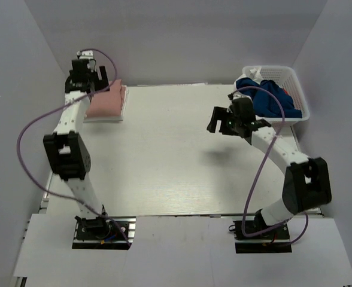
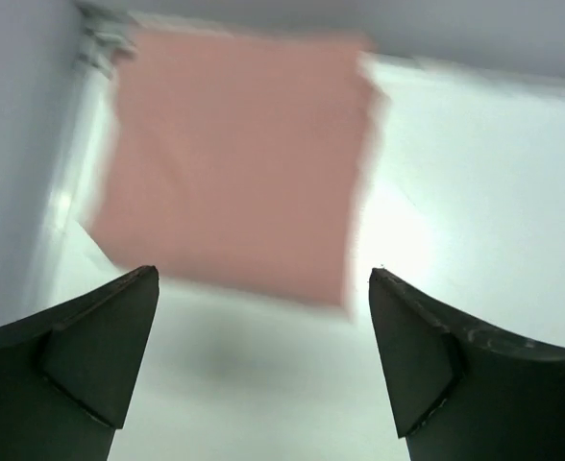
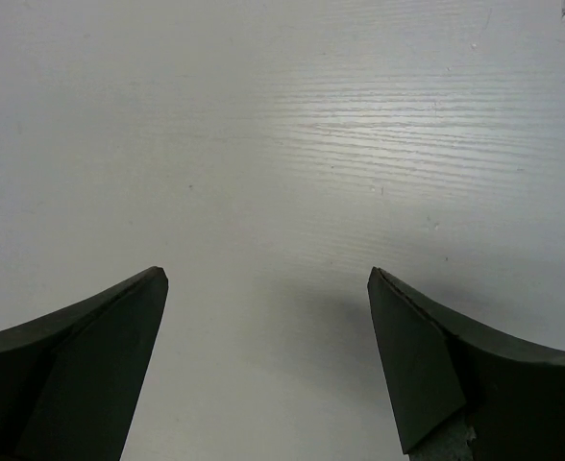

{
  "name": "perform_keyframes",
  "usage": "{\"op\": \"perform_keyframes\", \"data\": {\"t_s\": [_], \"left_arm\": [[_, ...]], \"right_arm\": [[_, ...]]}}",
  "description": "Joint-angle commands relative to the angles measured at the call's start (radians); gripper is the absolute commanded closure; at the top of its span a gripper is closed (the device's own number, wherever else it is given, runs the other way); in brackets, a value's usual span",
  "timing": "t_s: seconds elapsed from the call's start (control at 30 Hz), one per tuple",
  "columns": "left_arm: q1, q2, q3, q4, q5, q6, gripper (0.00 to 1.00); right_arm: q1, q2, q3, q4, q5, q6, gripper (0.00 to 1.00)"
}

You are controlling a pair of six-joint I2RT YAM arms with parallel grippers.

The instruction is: Fold and stack the t-shirts

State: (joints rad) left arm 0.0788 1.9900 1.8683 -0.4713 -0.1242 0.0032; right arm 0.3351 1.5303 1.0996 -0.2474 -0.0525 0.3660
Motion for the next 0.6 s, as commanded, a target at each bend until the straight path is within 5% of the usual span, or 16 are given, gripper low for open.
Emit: {"op": "perform_keyframes", "data": {"t_s": [0.0, 0.27, 0.57], "left_arm": [[-0.106, -0.353, -0.323, 0.086, 0.126, -0.198, 0.00], [-0.283, -0.826, -0.967, 0.204, 0.284, -0.486, 0.00], [-0.317, -1.037, -1.054, 0.149, 0.198, -0.506, 0.00]], "right_arm": [[0.004, -0.099, -0.093, 0.069, -0.026, 0.043, 0.09], [-0.001, -0.469, -0.384, 0.147, -0.010, 0.090, 0.09], [-0.001, -0.694, -0.561, 0.283, -0.001, 0.136, 0.09]]}}
